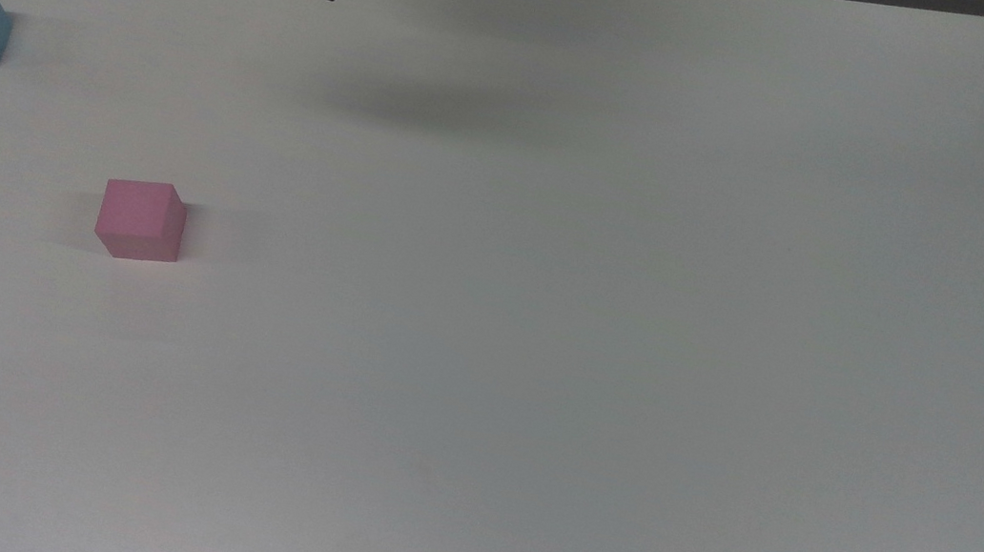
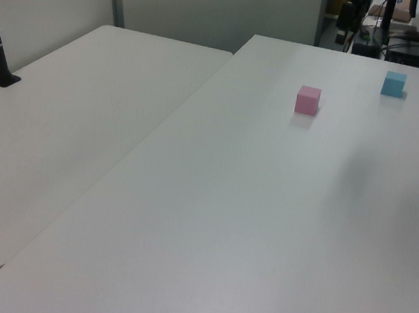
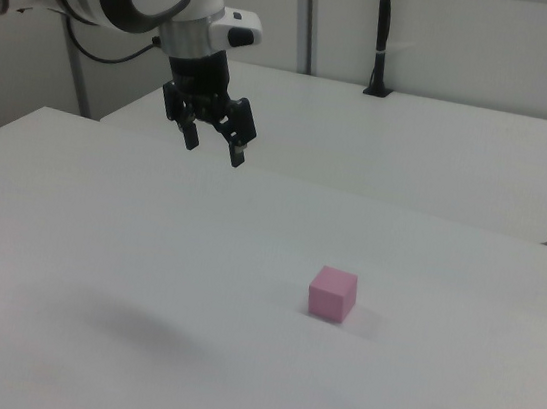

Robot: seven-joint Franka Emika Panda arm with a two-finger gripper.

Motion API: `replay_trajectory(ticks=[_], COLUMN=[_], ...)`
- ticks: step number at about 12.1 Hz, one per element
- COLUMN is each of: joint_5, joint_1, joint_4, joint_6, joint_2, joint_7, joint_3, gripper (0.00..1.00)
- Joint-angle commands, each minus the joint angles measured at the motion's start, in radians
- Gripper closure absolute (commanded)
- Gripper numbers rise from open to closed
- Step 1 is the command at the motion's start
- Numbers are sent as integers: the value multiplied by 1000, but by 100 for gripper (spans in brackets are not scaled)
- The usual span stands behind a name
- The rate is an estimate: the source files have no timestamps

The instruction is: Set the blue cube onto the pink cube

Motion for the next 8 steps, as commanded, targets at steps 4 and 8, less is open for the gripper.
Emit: replay_trajectory(ticks=[4, 8], joint_5=[9, 9], joint_1=[13, 9], joint_4=[-7, -8], joint_6=[-22, -22], joint_2=[-10, -10], joint_7=[-14, -17], joint_3=[-1, 8], gripper=[0, 0])
